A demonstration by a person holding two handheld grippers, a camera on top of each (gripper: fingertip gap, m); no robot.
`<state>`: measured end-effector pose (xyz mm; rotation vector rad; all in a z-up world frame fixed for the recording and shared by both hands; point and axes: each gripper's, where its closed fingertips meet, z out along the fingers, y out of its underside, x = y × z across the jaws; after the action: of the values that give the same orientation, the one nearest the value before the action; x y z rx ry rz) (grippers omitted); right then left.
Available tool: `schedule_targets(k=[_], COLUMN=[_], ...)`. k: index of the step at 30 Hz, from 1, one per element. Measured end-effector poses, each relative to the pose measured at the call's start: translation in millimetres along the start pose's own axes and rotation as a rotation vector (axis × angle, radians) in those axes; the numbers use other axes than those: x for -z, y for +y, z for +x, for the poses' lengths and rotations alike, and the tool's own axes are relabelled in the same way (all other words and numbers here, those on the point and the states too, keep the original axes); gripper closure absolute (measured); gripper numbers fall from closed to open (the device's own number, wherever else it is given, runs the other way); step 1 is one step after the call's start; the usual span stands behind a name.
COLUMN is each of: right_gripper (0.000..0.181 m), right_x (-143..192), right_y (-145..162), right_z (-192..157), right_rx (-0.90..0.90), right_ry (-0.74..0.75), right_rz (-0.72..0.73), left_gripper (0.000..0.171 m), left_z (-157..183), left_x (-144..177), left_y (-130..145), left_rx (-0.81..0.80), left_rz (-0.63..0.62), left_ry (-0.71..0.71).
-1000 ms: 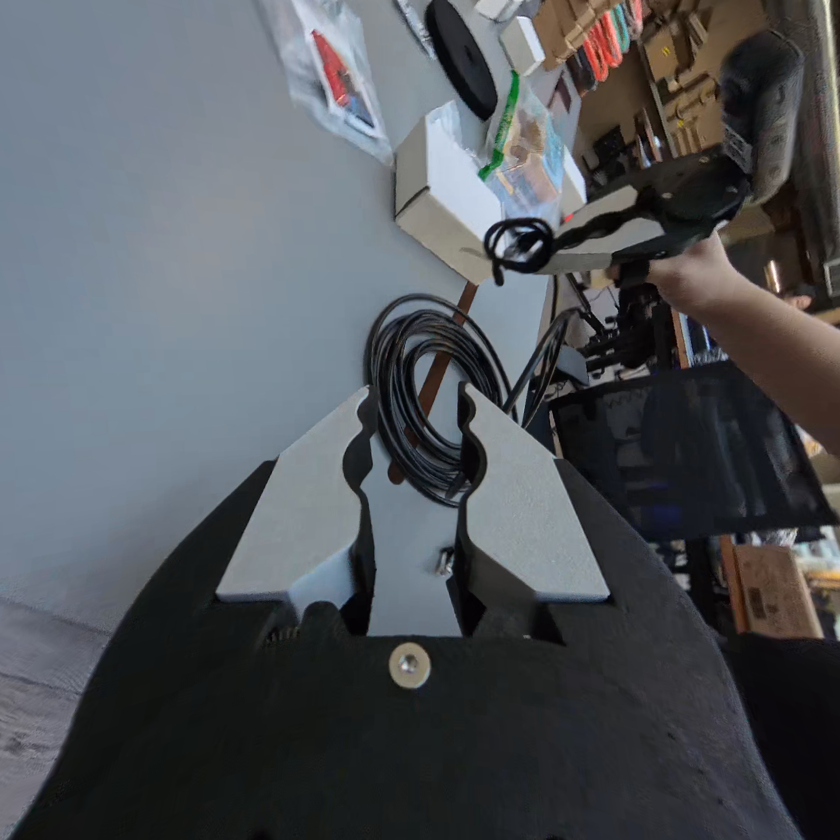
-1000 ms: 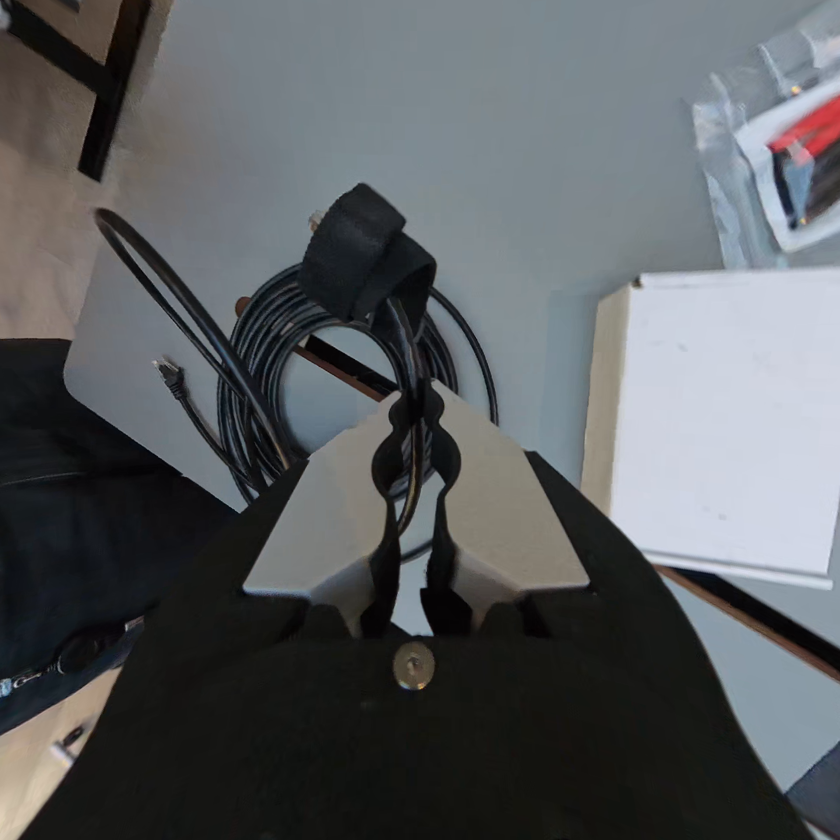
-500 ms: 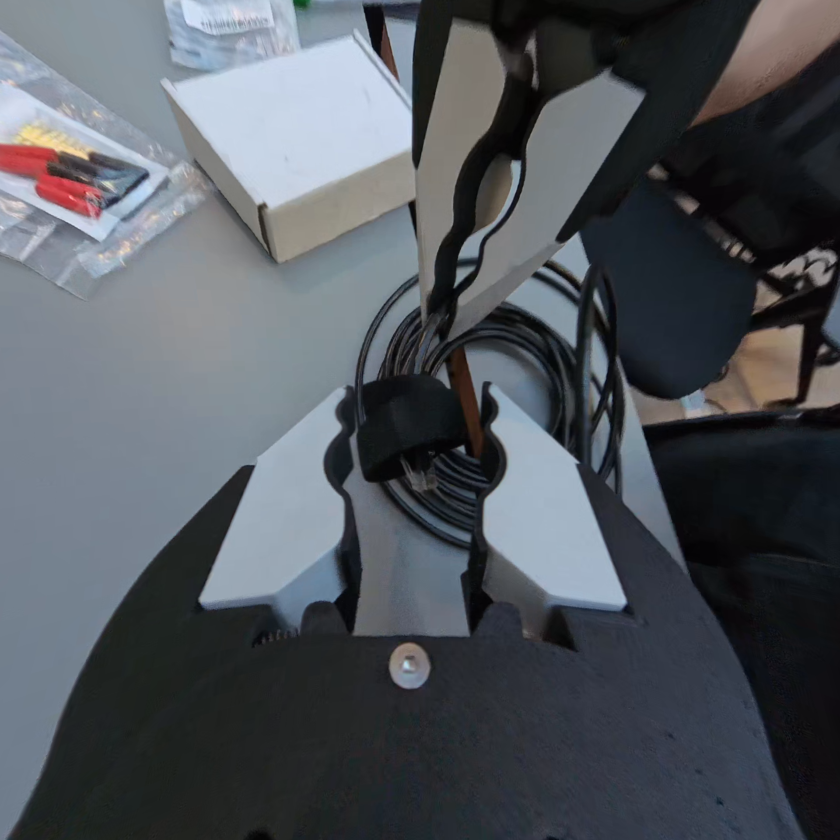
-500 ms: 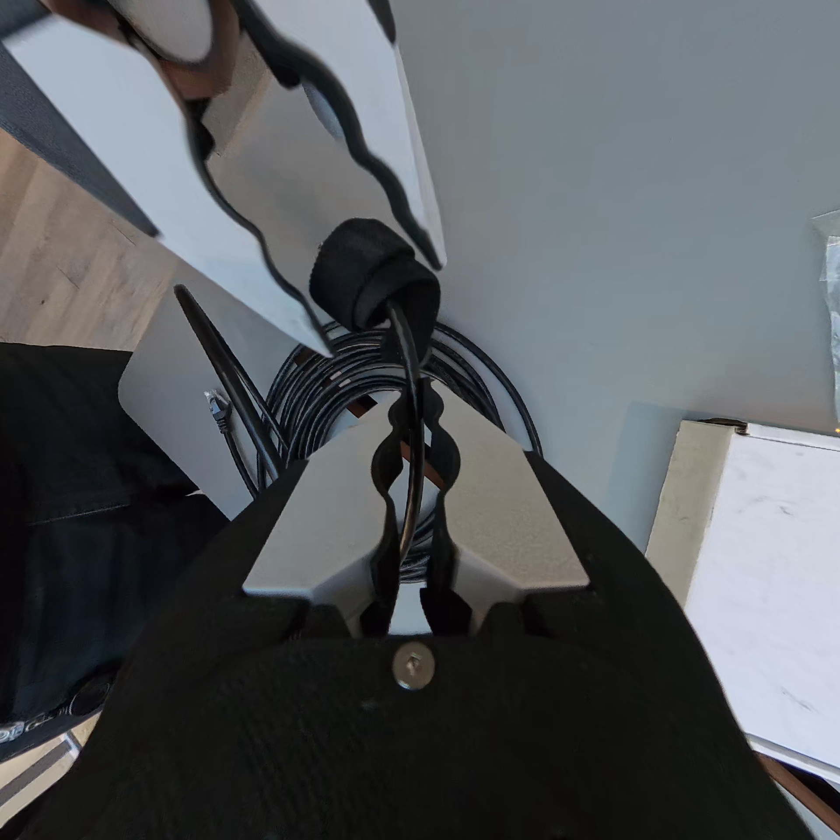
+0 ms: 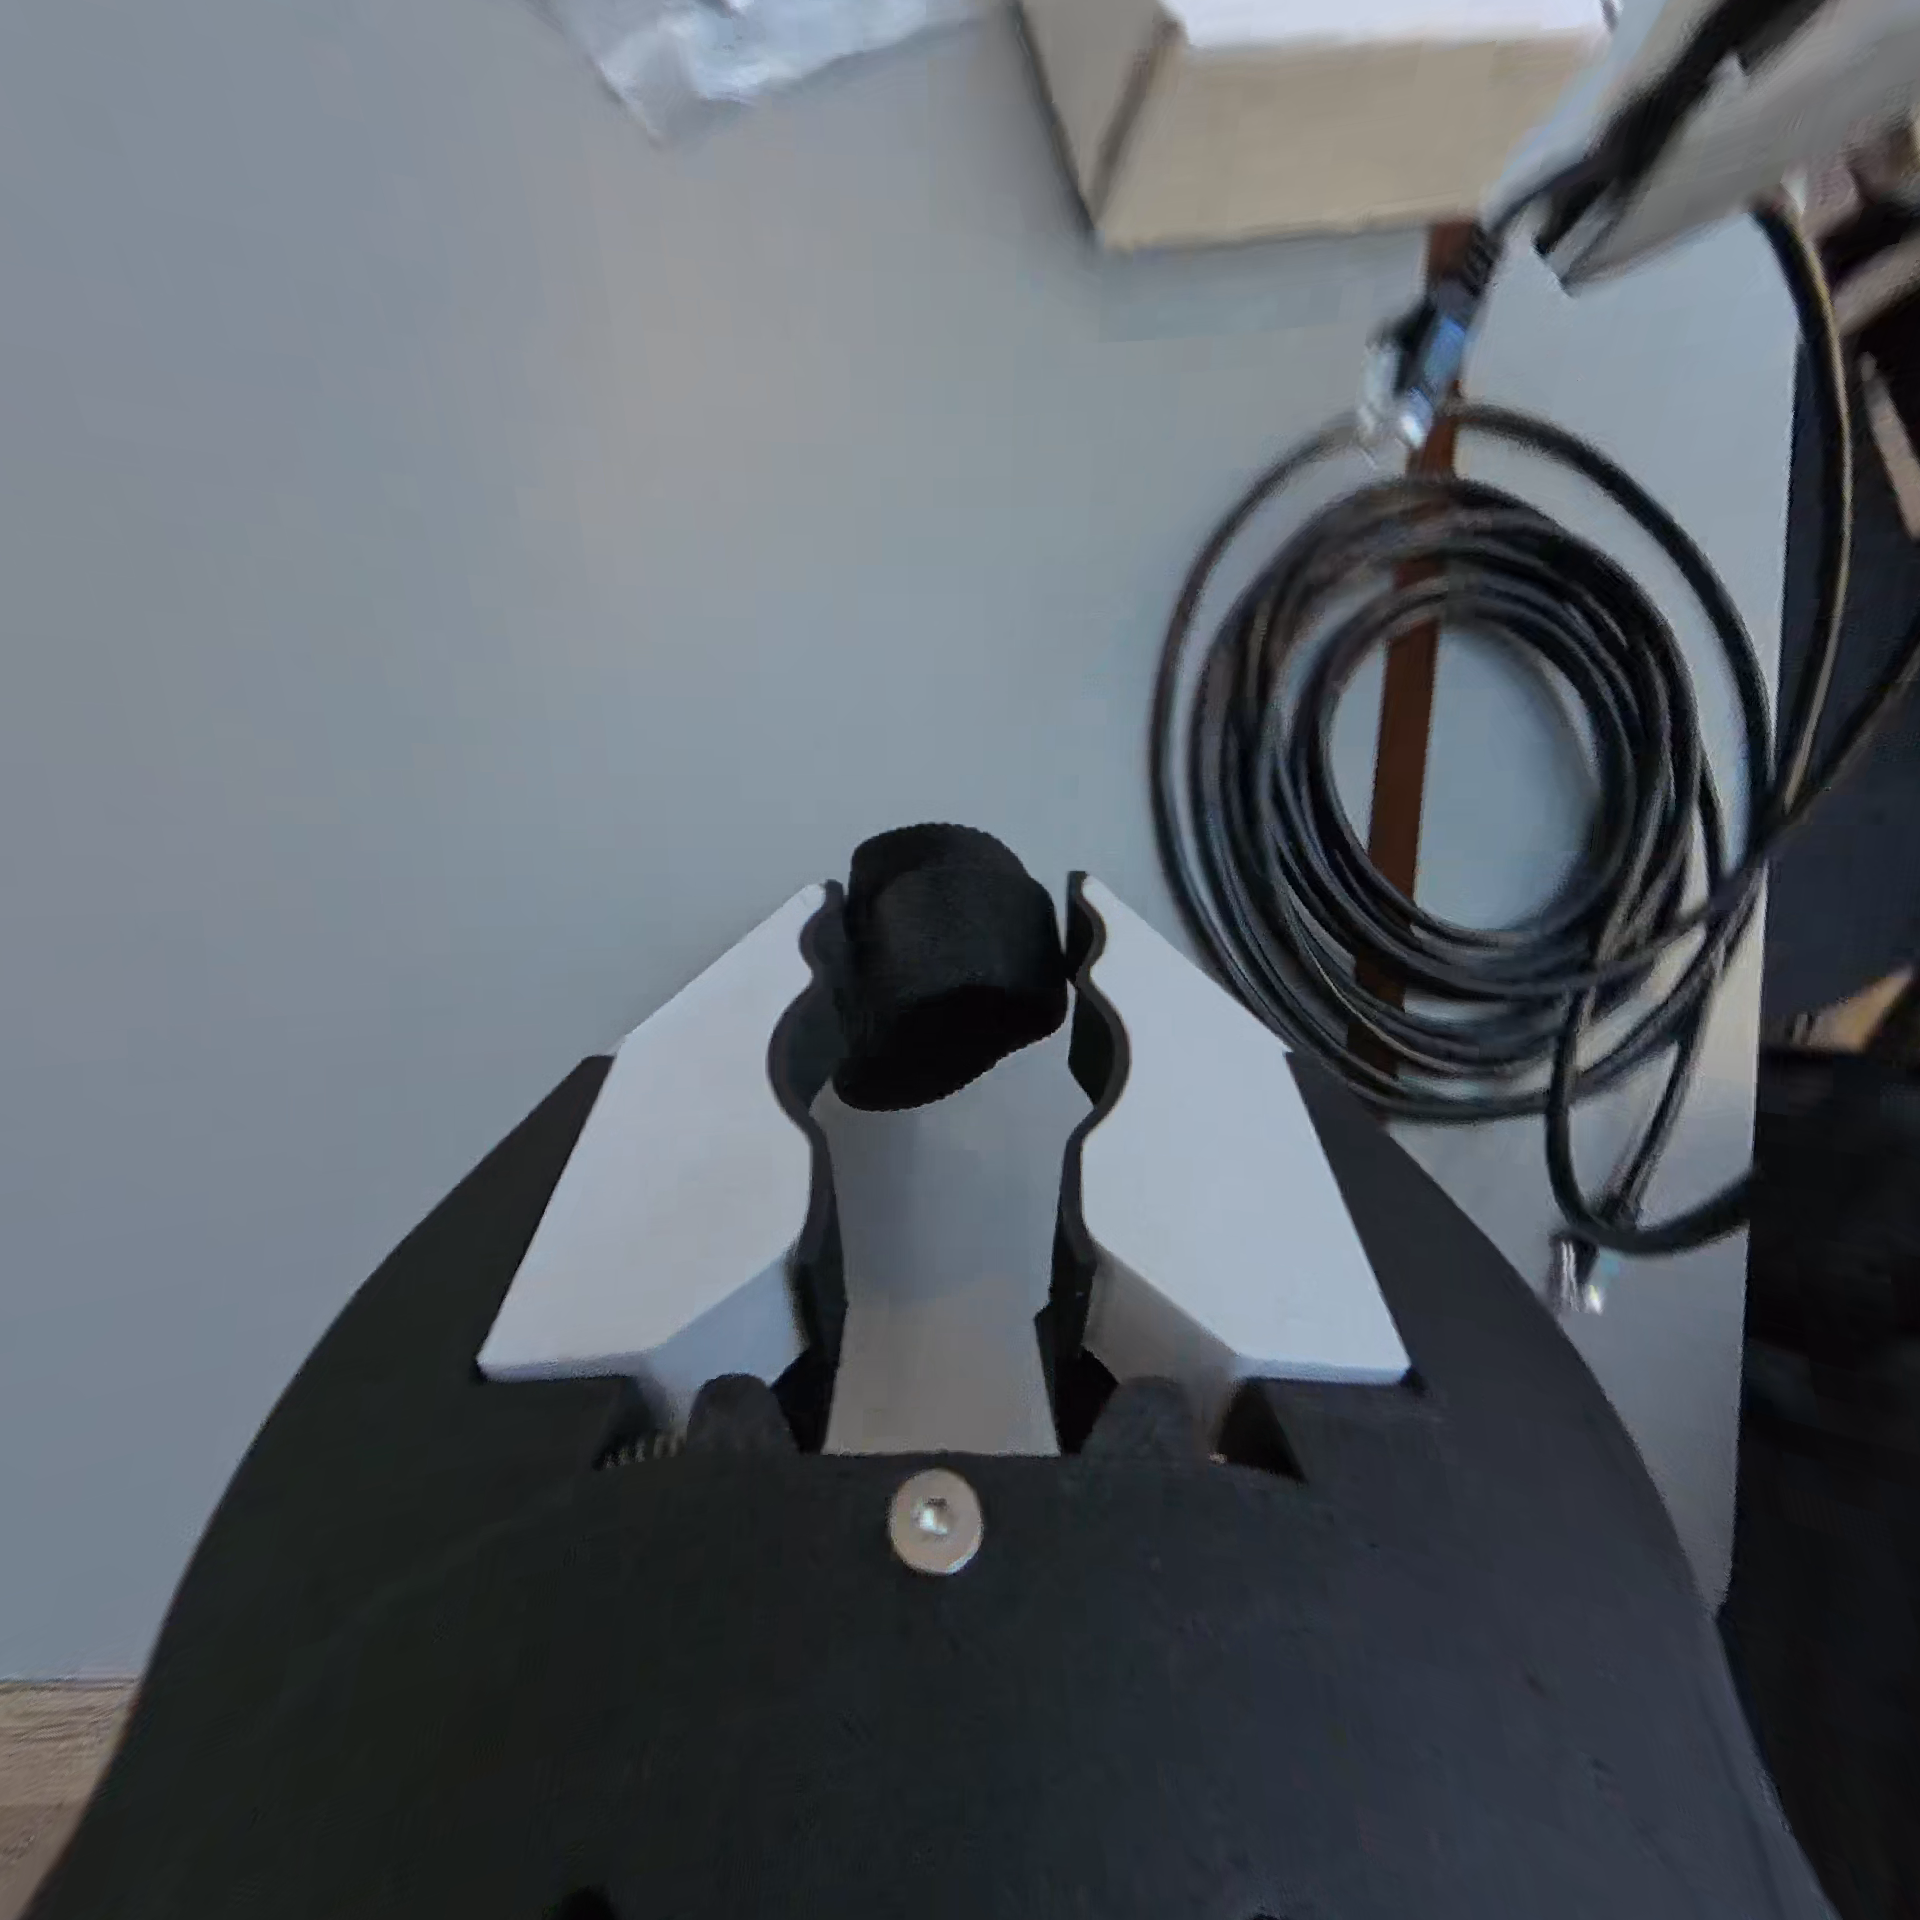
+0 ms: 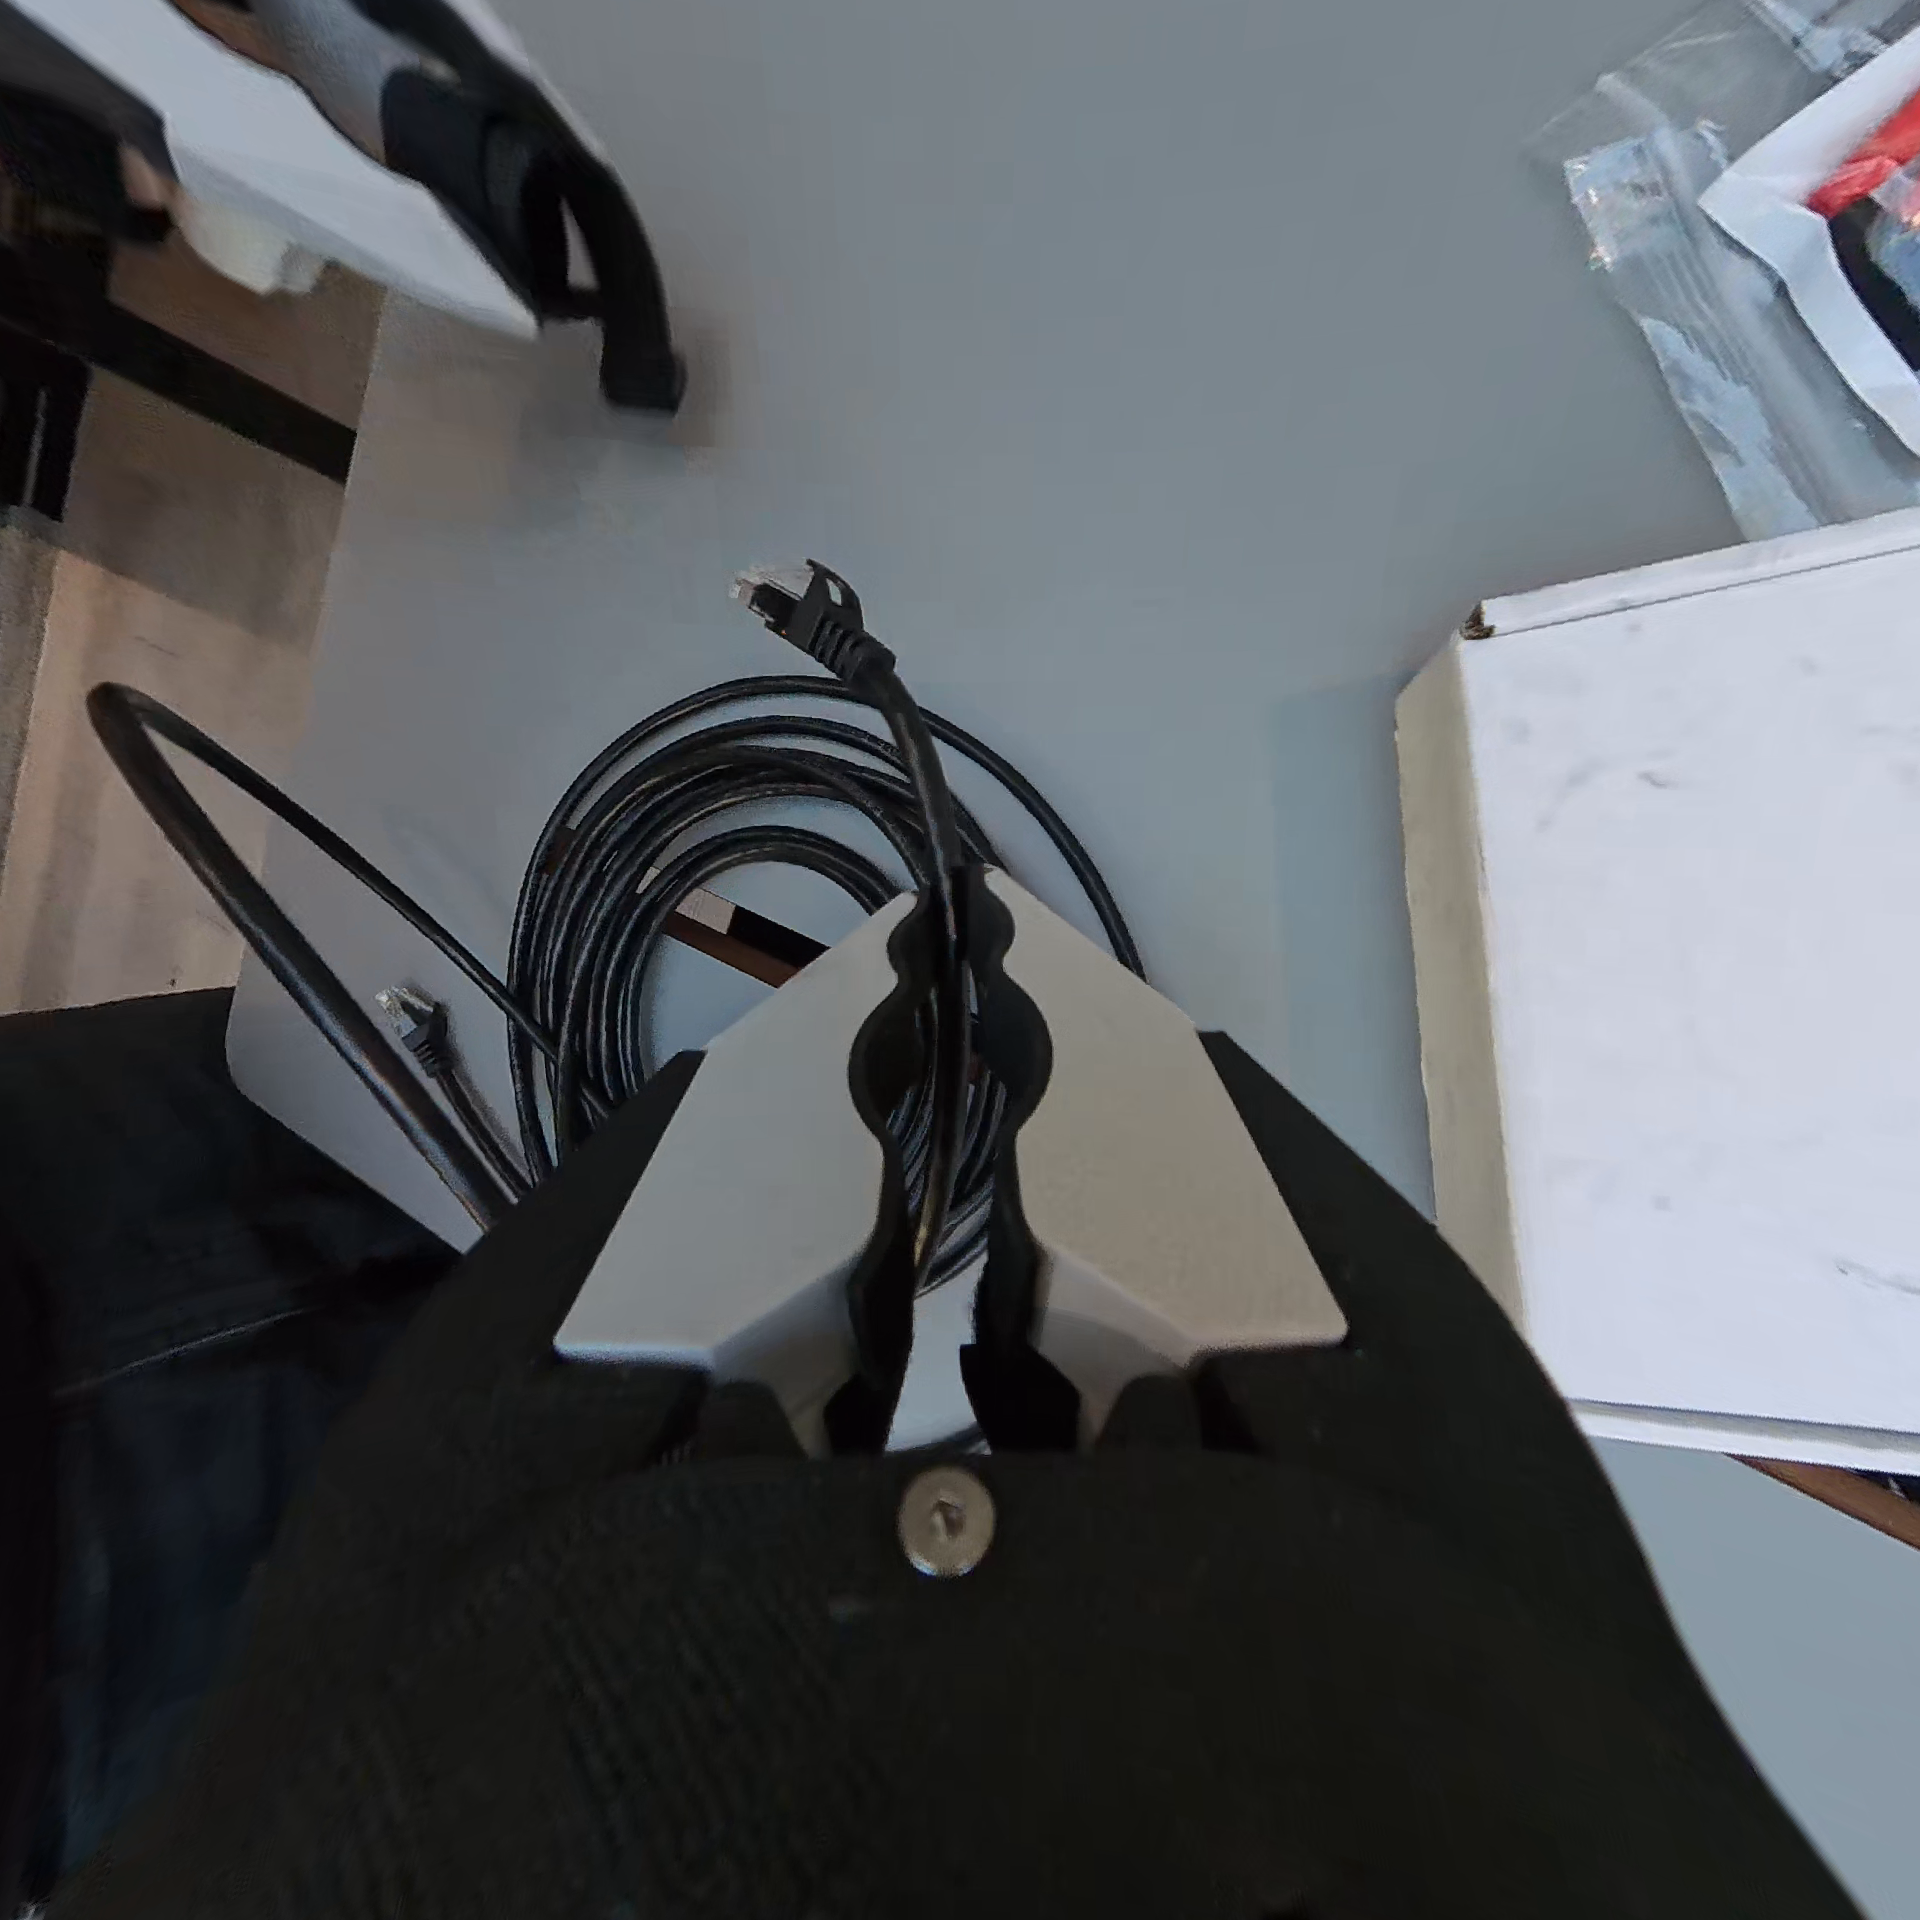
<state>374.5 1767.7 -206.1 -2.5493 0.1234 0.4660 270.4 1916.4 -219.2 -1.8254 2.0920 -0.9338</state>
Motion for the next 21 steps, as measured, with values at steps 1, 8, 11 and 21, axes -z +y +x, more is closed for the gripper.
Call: schedule_targets(k=[1, 8, 11, 21], right_gripper=[0.179, 0.179, 0.179, 0.143], right_x=[0, -1, -4, 15], right_y=[0, -8, -19, -14], right_z=[0, -17, -26, -6], right_rx=[-0.009, 0.038, 0.109, -0.042], right_ry=[0.000, -0.011, -0.031, 0.062], right_rz=[0.009, 0.020, 0.012, 0.106], left_gripper=[0.119, 0.097, 0.101, 0.163], left_z=[-15, -19, 66, 96], left_x=[5, 47, 23, -52], left_y=[-13, -106, -105, -49], left_rx=[0.053, 0.188, 0.017, -0.094], left_rz=[0.045, 0.264, 0.092, -0.221], left_ry=[-0.014, 0.115, 0.367, 0.329])
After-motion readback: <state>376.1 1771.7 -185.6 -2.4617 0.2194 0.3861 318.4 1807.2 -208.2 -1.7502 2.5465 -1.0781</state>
